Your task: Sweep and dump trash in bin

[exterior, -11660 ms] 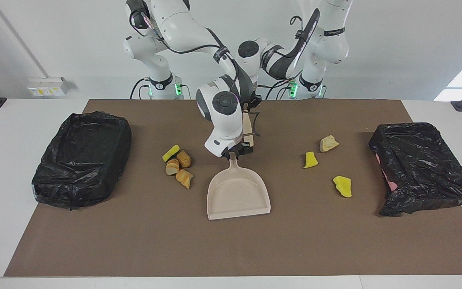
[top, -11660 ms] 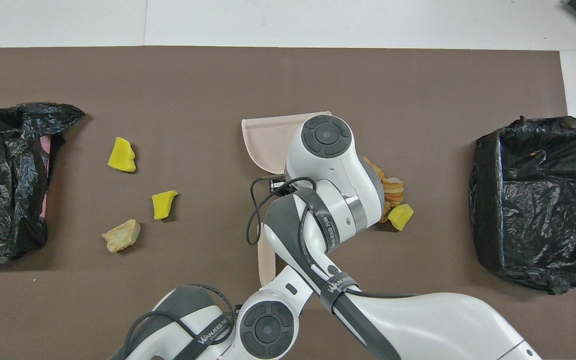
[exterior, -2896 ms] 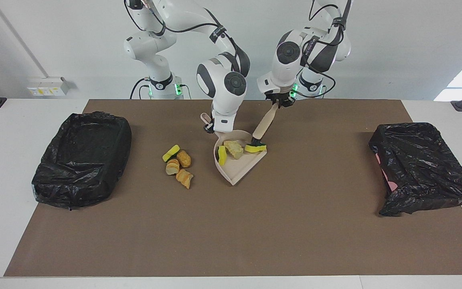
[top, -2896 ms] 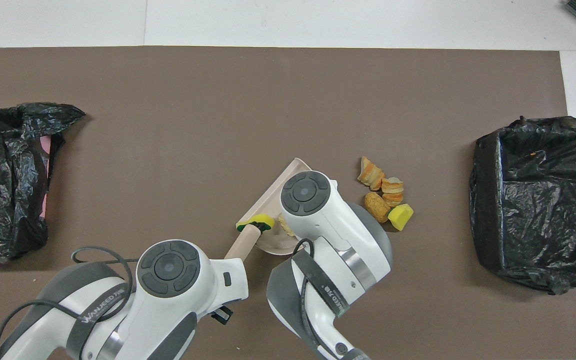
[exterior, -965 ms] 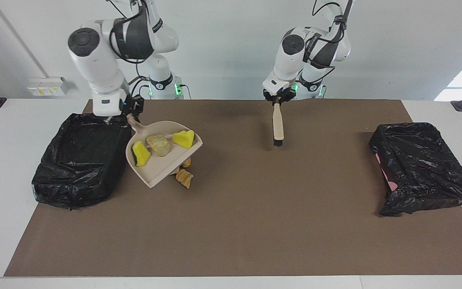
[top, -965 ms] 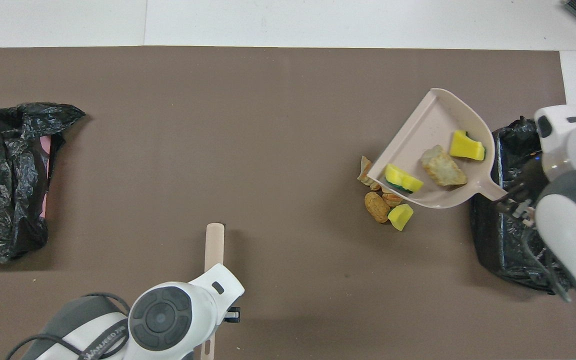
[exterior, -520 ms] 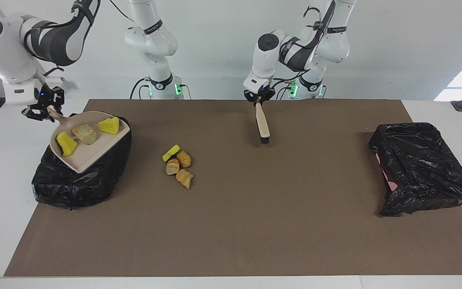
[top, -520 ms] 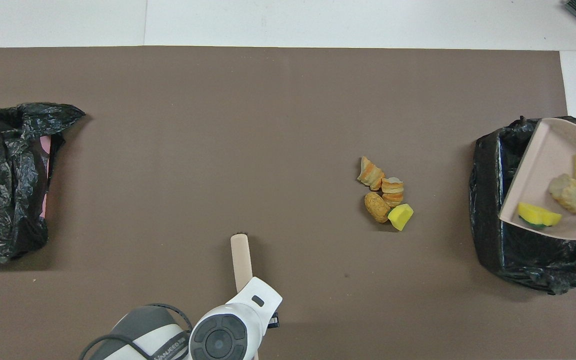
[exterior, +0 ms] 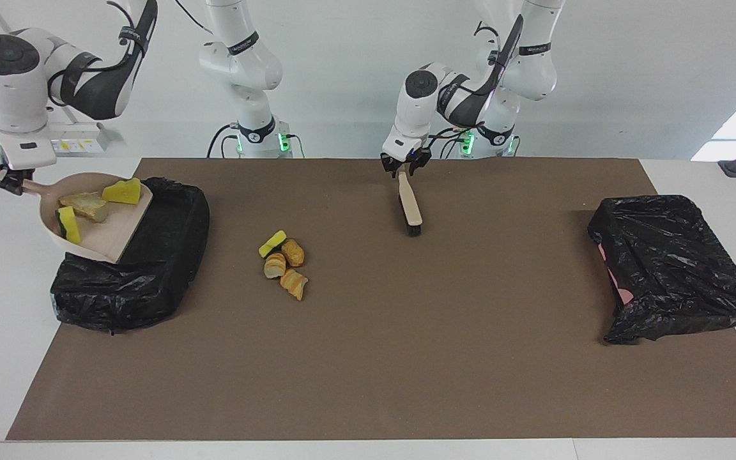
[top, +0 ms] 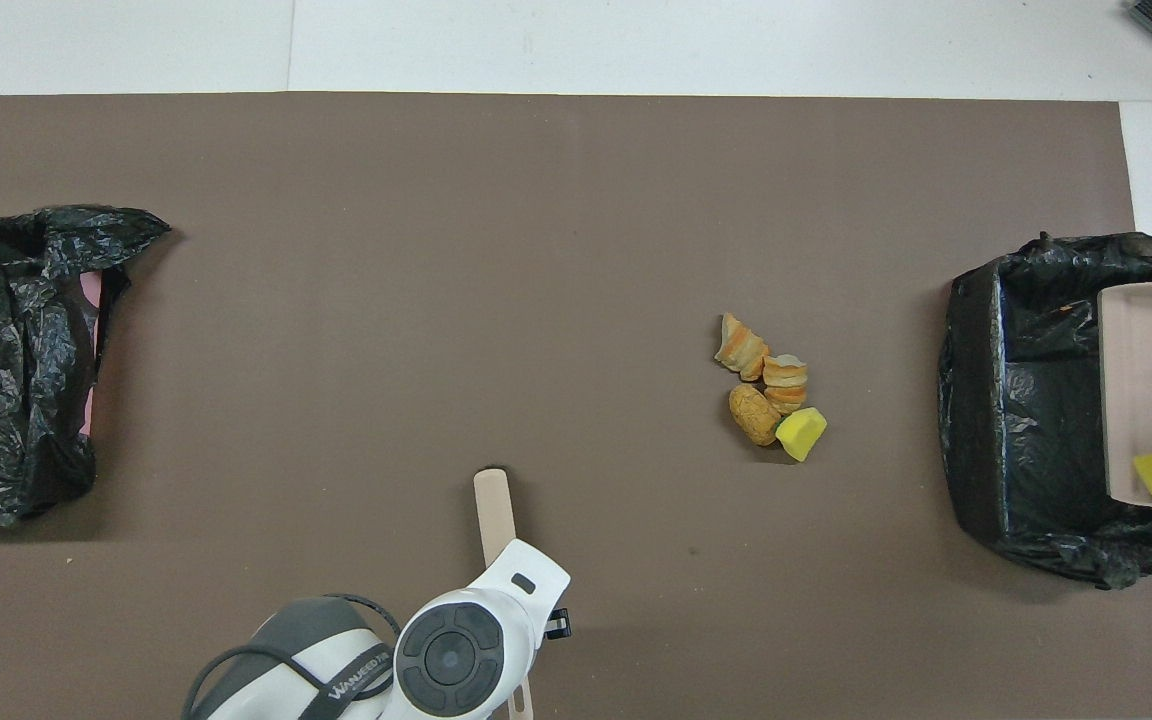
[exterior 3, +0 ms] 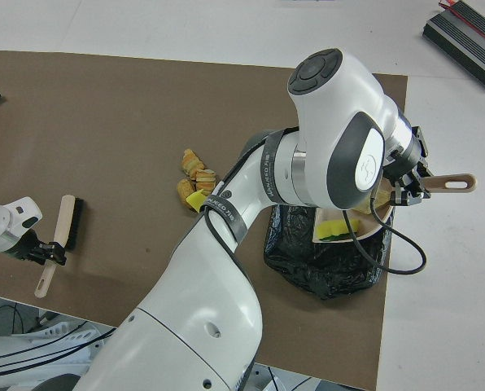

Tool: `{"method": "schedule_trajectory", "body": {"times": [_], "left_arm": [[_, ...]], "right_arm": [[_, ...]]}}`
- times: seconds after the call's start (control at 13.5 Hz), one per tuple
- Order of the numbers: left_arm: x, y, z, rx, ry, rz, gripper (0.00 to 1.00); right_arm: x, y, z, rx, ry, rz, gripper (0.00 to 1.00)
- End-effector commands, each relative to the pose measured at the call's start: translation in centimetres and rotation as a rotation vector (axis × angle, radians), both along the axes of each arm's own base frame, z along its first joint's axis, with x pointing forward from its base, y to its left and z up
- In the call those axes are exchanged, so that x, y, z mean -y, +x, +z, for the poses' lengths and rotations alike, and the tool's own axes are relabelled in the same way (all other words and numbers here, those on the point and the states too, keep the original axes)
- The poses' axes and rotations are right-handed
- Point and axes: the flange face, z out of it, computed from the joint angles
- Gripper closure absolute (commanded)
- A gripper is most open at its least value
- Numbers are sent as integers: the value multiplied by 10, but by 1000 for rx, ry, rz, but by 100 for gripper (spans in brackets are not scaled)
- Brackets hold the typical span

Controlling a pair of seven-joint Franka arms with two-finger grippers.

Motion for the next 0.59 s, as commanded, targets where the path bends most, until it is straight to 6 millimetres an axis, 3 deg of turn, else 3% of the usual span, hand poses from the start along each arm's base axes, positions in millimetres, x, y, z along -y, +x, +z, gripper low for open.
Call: {"method": "schedule_trajectory", "body": {"times": [0.0, 0.07, 0.3, 0.52], "left_arm": [[-12, 45, 19, -3, -16, 86, 0], [-19, 66, 24, 11, -27, 97, 0], [-53, 129, 39, 56, -76, 18, 0], [-86, 186, 51, 74, -90, -45, 0]], "right_arm": [[-11, 7, 2, -36, -81, 107, 100], [-29, 14, 2, -62, -118, 152, 100], [-34, 17, 5, -84, -171, 202, 100], [-55, 21, 13, -107, -238, 257, 100]]}}
